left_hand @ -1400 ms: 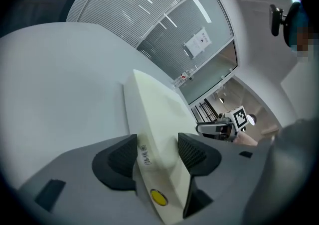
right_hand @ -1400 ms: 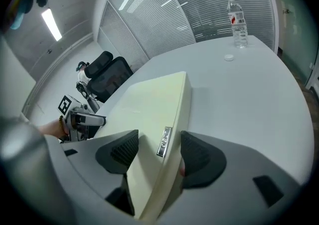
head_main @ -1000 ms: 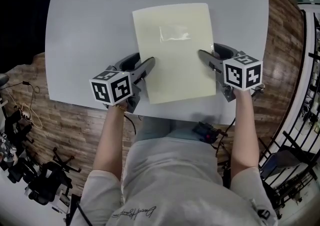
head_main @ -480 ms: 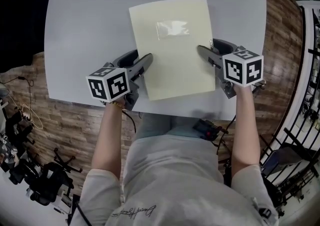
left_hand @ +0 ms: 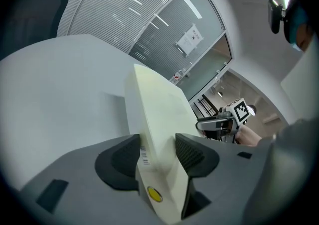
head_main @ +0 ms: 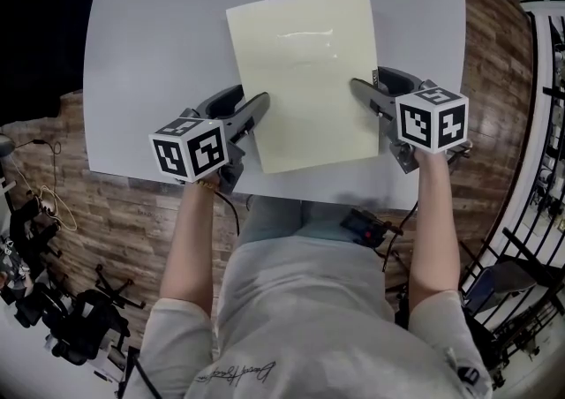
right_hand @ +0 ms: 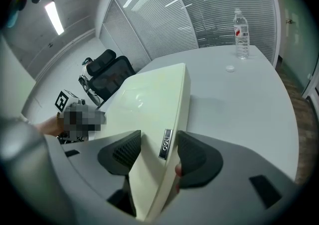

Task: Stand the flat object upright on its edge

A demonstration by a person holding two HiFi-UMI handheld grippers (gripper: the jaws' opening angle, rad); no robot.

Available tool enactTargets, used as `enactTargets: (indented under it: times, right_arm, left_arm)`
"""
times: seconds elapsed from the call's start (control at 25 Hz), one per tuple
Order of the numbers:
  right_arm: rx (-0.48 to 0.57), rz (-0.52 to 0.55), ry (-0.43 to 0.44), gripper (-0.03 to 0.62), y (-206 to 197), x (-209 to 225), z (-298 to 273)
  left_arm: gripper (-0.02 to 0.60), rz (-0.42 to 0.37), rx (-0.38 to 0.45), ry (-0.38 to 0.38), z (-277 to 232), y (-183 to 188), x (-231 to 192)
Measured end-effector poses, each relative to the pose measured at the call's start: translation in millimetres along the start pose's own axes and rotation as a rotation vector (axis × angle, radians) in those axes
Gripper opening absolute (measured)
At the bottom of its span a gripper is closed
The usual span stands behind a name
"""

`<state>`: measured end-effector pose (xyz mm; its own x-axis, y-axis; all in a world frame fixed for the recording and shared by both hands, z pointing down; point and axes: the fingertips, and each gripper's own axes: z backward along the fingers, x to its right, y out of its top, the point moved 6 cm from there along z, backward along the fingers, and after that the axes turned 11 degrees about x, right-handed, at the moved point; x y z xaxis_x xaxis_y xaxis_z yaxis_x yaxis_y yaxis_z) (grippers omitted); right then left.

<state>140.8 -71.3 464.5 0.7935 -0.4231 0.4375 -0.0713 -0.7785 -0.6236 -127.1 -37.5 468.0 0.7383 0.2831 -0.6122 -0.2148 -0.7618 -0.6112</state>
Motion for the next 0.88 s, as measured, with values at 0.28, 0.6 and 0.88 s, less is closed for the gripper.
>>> enactTargets:
  times: [0.28,0.6,0.88]
  right_arm:
    - [0.051,0.020,-0.025,0.244,7.9,-6.2,11.5]
    - [0.107,0.049,-0.049,0.241,18.7,-11.4,21.6]
    - [0.167,0.078,-0.055,0.238,35.7,-17.7,32.9]
  left_arm:
    - [0.232,-0.075,0.022,-0.012,4.7,15.7,10.1]
    - [0.225,-0.131,0.060,-0.019,8.7,30.5,19.0]
    - [0.222,-0.173,0.121,-0.024,15.5,48.3,29.5]
